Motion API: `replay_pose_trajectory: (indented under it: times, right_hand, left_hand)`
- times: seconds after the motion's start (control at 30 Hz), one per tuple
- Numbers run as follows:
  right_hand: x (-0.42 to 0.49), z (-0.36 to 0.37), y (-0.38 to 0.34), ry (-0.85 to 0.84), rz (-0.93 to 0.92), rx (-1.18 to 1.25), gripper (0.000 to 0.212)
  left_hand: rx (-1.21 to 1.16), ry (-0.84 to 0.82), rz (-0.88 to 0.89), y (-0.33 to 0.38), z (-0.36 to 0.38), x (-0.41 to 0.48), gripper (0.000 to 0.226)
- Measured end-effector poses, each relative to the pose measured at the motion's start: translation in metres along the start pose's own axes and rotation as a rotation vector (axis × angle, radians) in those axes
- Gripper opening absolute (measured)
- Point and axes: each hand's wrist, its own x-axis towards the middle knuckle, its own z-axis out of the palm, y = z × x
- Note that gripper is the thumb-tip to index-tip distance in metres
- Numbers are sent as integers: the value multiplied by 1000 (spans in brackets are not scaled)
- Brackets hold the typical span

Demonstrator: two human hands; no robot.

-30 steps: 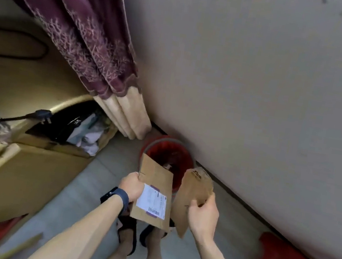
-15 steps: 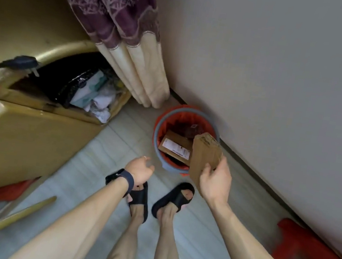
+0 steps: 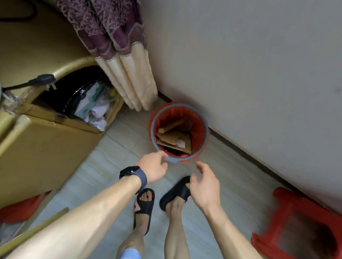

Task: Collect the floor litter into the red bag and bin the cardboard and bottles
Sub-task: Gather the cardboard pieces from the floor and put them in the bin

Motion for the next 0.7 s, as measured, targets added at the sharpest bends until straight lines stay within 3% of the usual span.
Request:
replay_pose_trajectory:
  times: [0.13, 0.4, 0.53, 0.7]
  right_hand:
    - [-97, -56, 2, 105, -29, 29, 32]
    - [-307, -139, 52, 614, 122, 232, 18]
    - [-416, -127, 101, 907, 297, 430, 17]
    - [-544, -62, 160, 1101, 541, 641, 17]
  left_hand:
    - [141, -47, 215, 58, -1, -79, 39]
    - [456, -151, 569, 186, 33, -235, 37]
    - [652, -286, 763, 229, 100, -308, 36]
    - [866, -466, 911, 241, 214, -395, 35]
